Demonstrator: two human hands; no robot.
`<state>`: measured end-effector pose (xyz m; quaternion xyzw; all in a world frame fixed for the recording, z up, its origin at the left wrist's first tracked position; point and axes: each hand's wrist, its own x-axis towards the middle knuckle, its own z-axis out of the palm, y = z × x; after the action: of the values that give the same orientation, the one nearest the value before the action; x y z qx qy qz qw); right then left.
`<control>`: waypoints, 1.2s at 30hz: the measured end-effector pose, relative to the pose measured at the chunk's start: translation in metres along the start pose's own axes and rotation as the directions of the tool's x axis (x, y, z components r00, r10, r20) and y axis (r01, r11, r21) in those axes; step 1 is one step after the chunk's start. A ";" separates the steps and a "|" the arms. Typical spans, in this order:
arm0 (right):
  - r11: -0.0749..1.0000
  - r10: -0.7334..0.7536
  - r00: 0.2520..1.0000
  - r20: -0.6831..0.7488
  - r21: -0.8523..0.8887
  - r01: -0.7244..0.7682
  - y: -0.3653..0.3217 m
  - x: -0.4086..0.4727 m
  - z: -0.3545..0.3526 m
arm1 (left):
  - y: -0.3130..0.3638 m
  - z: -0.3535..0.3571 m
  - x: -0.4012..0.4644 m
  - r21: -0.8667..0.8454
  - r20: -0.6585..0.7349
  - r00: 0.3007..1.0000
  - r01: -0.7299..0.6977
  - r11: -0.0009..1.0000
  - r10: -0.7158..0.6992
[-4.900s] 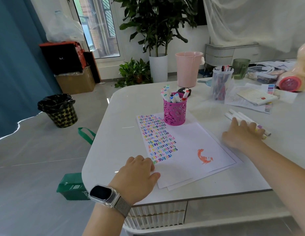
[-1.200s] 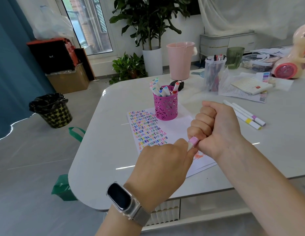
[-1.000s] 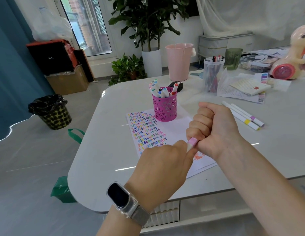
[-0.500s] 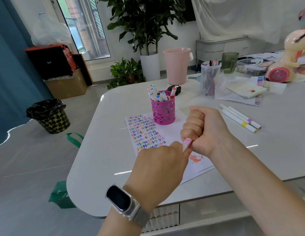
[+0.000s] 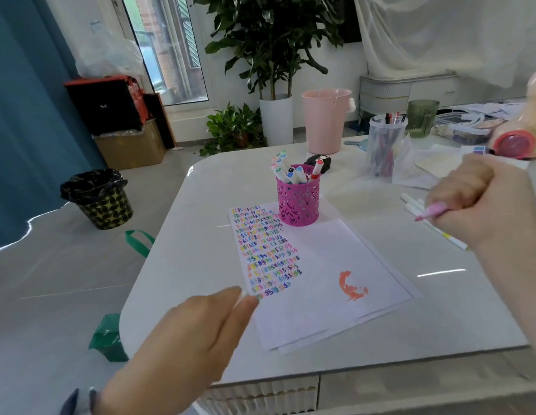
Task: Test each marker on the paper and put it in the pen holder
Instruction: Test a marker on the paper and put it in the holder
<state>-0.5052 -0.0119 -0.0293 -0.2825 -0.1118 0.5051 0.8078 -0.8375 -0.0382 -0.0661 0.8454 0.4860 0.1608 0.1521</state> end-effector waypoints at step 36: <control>0.402 0.234 0.955 0.182 -0.912 0.076 0.130 -0.024 -0.003 | 0.001 0.026 0.023 0.162 0.187 0.980 0.036 0.986 -0.066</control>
<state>-0.6131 0.0087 -0.1033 -0.6065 -0.4686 0.4348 0.4728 -0.8149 -0.0210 -0.0867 0.8536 0.5020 0.0358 0.1348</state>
